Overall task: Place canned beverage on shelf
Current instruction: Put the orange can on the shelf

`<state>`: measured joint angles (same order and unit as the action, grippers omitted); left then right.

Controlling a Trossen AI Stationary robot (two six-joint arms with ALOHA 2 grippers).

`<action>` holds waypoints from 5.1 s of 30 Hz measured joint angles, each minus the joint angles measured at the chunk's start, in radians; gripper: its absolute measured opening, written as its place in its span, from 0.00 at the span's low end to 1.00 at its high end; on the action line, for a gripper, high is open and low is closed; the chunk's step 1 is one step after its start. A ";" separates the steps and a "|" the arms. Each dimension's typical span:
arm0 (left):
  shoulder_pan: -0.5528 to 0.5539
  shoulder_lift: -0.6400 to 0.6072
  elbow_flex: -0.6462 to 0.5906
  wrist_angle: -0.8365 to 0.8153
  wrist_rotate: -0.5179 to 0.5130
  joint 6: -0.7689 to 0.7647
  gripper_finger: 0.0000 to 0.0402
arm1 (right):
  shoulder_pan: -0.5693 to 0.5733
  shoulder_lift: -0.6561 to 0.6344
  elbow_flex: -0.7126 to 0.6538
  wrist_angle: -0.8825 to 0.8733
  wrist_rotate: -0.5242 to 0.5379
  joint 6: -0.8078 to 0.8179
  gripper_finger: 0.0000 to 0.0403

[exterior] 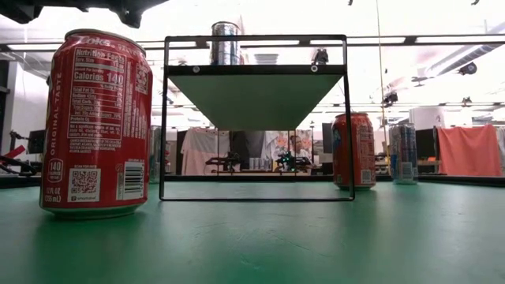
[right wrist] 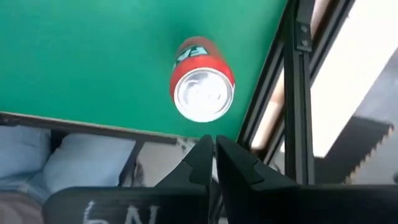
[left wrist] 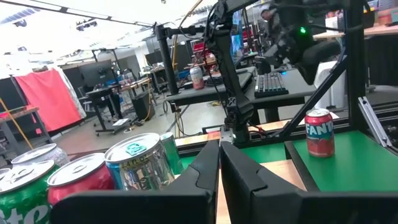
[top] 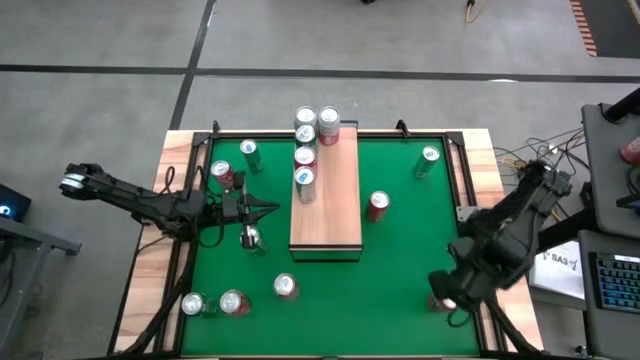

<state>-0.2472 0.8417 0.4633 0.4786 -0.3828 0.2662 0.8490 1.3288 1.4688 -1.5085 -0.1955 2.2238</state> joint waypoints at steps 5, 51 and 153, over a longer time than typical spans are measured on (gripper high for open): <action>0.000 0.001 0.000 -0.002 0.000 -0.005 0.00 | 0.089 0.045 -0.016 0.063 0.021 0.046 0.03; 0.000 -0.001 0.000 0.001 0.000 0.012 0.00 | 0.102 0.148 -0.034 0.100 0.098 0.169 0.89; -0.002 -0.452 0.078 -0.468 0.088 0.020 0.00 | -0.242 0.196 0.220 -0.058 0.795 -0.271 0.73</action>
<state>-0.2492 0.3901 0.5415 0.0101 -0.2951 0.2863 0.6070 1.5246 1.6888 -1.5666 0.5996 1.9524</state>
